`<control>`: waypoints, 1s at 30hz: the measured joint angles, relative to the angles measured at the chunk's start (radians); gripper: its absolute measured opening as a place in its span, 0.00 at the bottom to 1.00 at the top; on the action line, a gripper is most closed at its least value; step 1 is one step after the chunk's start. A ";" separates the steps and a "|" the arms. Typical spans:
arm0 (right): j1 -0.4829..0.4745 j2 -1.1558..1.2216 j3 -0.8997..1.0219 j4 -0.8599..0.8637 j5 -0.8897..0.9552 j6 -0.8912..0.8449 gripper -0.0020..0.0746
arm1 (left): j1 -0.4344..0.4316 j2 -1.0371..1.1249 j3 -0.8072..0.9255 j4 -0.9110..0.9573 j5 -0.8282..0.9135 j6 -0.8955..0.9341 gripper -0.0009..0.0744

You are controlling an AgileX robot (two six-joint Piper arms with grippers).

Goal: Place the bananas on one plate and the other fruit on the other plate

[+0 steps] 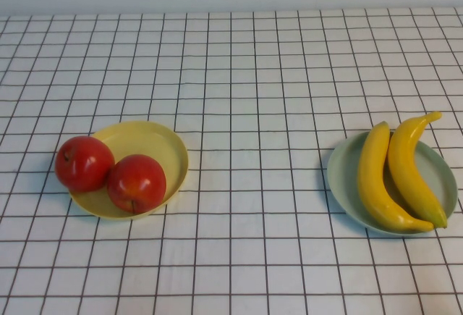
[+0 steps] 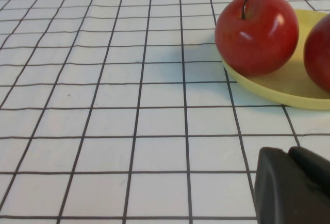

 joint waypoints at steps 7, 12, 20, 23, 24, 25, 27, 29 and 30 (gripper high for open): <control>0.000 -0.015 0.000 0.006 0.060 -0.008 0.01 | 0.000 0.000 0.000 0.000 0.000 0.000 0.01; 0.000 -0.015 0.000 0.007 0.102 -0.009 0.01 | 0.000 0.000 0.000 0.000 0.000 0.000 0.01; 0.000 -0.015 0.001 0.013 0.107 -0.012 0.01 | 0.000 0.000 0.000 0.000 0.000 0.000 0.01; 0.000 -0.015 0.001 0.013 0.107 -0.012 0.01 | 0.000 0.000 0.000 0.000 0.000 0.000 0.01; 0.000 -0.015 0.001 0.013 0.107 -0.012 0.01 | 0.000 0.000 0.000 0.000 0.000 0.000 0.01; 0.000 -0.015 0.001 0.015 0.107 -0.012 0.01 | 0.000 0.000 0.000 0.000 0.000 0.000 0.01; 0.000 -0.015 0.001 0.015 0.107 -0.012 0.01 | 0.000 0.000 0.000 0.000 0.000 0.000 0.01; 0.000 -0.015 0.001 0.015 0.107 -0.012 0.01 | 0.000 0.000 0.000 0.000 0.000 0.000 0.01; 0.000 -0.015 0.001 0.015 0.107 -0.012 0.01 | 0.000 0.000 0.000 0.000 0.000 0.000 0.01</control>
